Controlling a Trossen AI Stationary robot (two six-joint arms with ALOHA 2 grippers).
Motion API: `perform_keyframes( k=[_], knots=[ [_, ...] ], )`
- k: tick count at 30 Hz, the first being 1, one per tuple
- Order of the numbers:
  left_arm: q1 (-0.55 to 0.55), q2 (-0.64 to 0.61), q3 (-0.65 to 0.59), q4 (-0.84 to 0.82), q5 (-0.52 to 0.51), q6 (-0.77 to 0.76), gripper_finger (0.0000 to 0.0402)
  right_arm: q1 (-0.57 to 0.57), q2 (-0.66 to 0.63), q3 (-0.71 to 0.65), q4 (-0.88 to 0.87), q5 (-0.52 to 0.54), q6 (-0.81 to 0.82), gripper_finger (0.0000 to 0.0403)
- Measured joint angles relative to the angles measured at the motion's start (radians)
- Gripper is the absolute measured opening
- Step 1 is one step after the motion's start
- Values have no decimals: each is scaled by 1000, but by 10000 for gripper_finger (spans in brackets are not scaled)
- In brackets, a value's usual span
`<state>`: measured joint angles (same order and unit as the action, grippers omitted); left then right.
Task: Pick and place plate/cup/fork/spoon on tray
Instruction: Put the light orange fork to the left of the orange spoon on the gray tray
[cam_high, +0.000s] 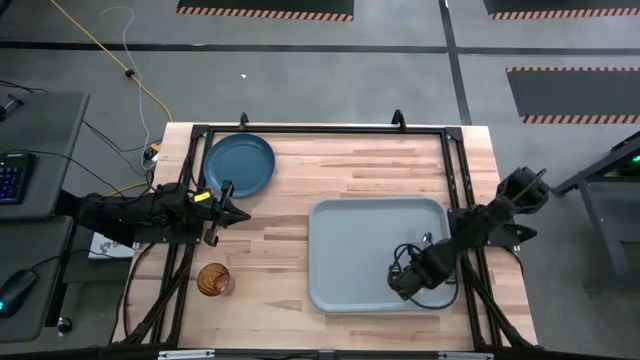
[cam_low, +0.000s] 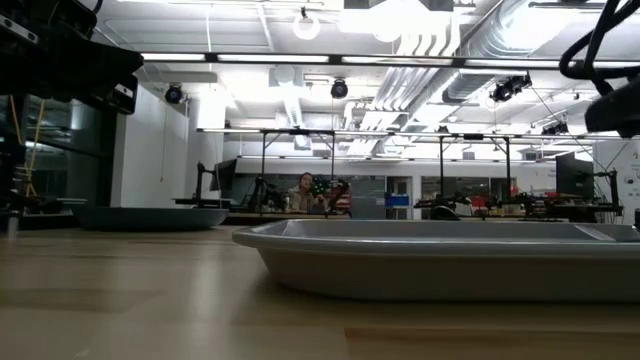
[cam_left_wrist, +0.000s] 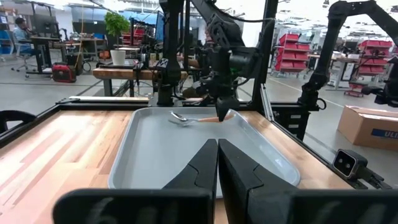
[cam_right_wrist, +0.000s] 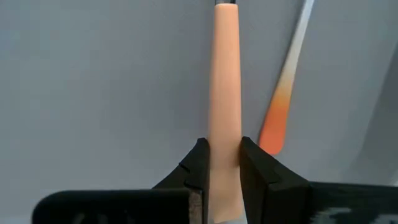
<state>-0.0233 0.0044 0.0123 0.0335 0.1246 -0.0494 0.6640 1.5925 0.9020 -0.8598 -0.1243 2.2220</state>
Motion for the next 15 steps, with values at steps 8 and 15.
perform_keyframes(
  k=[8, 15],
  knots=[
    [0, 0, 0, 0, 0, 0, 3, -1, 32, 0, 15, -16, 19, 47],
    [0, 0, 0, 0, 0, 0, 3, -4, 32, 0, 22, -8, 13, 73]
  ],
)
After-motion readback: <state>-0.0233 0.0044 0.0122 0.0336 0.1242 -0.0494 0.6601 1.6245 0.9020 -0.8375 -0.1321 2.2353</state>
